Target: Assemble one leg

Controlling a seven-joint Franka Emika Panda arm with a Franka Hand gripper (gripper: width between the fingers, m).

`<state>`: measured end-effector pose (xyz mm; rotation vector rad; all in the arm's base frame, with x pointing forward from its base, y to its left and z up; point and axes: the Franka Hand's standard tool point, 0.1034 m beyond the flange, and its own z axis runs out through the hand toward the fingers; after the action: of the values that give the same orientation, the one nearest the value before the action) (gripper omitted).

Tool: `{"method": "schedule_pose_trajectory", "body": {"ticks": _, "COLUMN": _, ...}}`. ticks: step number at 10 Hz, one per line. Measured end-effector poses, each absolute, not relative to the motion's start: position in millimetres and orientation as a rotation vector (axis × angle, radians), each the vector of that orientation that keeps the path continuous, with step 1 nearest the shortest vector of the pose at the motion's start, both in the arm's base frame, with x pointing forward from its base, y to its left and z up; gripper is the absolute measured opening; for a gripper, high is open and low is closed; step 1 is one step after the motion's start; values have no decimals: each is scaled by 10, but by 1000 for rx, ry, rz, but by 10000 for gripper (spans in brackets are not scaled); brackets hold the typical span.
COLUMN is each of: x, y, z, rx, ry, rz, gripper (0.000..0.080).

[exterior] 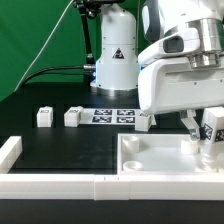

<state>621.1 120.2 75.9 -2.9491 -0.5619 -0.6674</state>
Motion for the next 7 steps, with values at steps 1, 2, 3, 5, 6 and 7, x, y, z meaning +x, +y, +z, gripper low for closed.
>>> {"method": "schedule_pose_trajectory", "body": {"ticks": 1, "x": 6209, "y": 1190, "z": 753, "rx": -2951, "ry": -560, "rz": -666, "gripper": 290}}
{"method": "schedule_pose_trajectory", "body": {"ticks": 2, "x": 6201, "y": 1192, "z": 730, "rx": -2951, "ry": -560, "rz": -663, "gripper": 290}}
{"method": "schedule_pose_trajectory", "body": {"ticks": 3, "x": 6190, "y": 1195, "z": 701, "rx": -2951, "ry": -560, "rz": -658, "gripper": 290}}
{"method": "schedule_pose_trajectory", "body": {"ticks": 5, "x": 6173, "y": 1206, "z": 663, "rx": -2951, "ry": -562, "rz": -650, "gripper": 290}}
{"method": "schedule_pose_trajectory", "body": {"ticks": 6, "x": 6167, "y": 1207, "z": 650, "rx": -2951, "ry": -562, "rz": -647, "gripper": 290}}
{"method": "schedule_pose_trajectory", "body": {"ticks": 7, "x": 6161, "y": 1206, "z": 634, "rx": -2952, "ry": -562, "rz": -644, "gripper": 290}}
